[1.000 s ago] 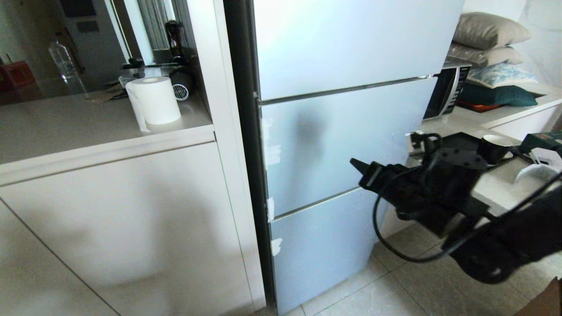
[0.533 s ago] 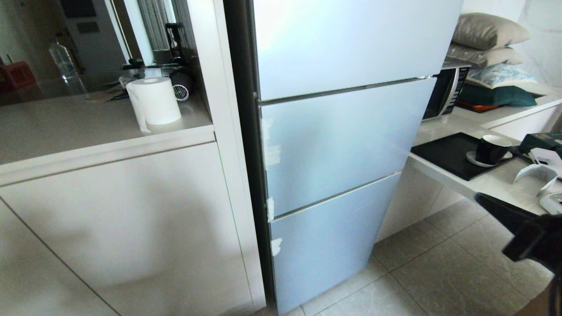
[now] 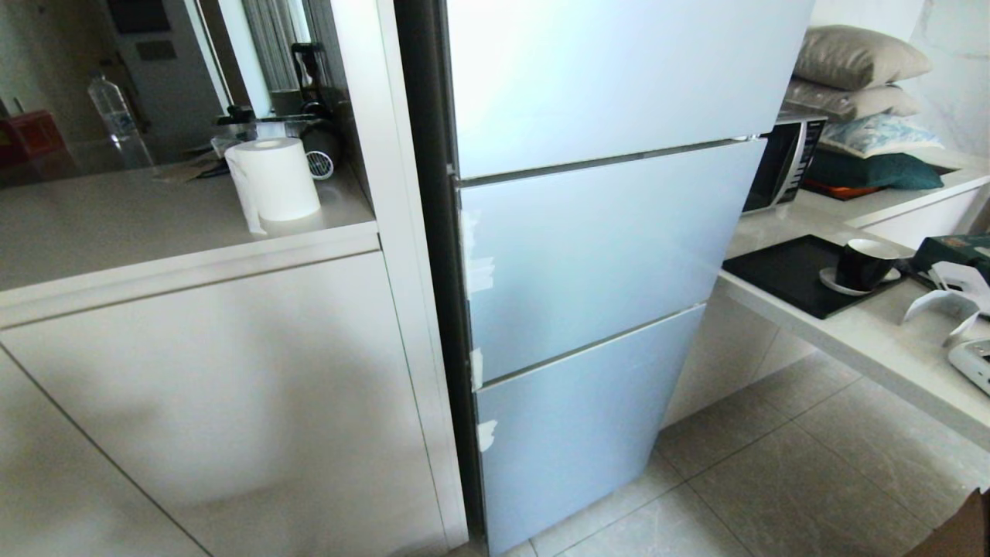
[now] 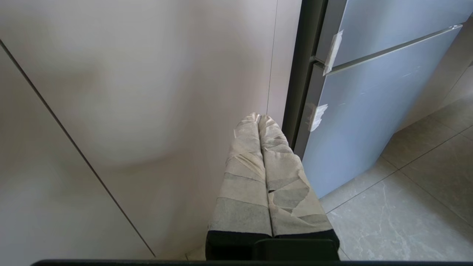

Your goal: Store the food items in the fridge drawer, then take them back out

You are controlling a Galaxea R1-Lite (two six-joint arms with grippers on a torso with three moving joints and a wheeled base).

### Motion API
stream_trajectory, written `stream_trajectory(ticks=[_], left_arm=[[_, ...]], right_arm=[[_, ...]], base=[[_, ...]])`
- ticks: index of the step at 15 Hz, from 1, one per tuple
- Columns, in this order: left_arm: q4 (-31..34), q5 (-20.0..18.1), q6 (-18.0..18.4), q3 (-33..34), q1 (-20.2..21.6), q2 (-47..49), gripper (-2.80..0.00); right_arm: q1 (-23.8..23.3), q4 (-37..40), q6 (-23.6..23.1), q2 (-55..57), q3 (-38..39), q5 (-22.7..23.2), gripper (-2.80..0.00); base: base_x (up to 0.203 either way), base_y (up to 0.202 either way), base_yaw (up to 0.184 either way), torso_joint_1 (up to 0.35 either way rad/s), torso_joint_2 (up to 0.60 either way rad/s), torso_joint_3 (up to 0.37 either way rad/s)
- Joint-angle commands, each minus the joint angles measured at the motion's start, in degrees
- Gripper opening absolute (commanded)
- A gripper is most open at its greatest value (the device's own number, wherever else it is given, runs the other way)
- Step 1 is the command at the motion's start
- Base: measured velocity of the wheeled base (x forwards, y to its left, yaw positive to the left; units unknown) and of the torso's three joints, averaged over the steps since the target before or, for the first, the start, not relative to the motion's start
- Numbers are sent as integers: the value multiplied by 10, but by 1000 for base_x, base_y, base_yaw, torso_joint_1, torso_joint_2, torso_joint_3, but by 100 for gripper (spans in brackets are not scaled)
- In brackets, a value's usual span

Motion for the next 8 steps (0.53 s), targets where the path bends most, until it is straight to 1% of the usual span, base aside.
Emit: stream_trajectory(ticks=[1, 3, 5, 7, 8], left_arm=[[0, 0, 1, 0, 0, 0, -280], [0, 0, 1, 0, 0, 0, -280], [0, 0, 1, 0, 0, 0, -280], [0, 0, 1, 0, 0, 0, -280], [0, 0, 0, 0, 0, 0, -280]], right_arm=[[-7, 21, -5, -114, 15, 4, -280], [-8, 31, -5, -110, 19, -3, -280], [-8, 35, -22, -110, 20, -10, -280], [-8, 66, -49, -110, 20, -24, -280], [-8, 71, -55, -110, 20, -24, -280]], base=[[0, 0, 0, 0, 0, 0], [0, 0, 0, 0, 0, 0], [0, 0, 0, 0, 0, 0], [0, 0, 0, 0, 0, 0], [0, 0, 0, 0, 0, 0]])
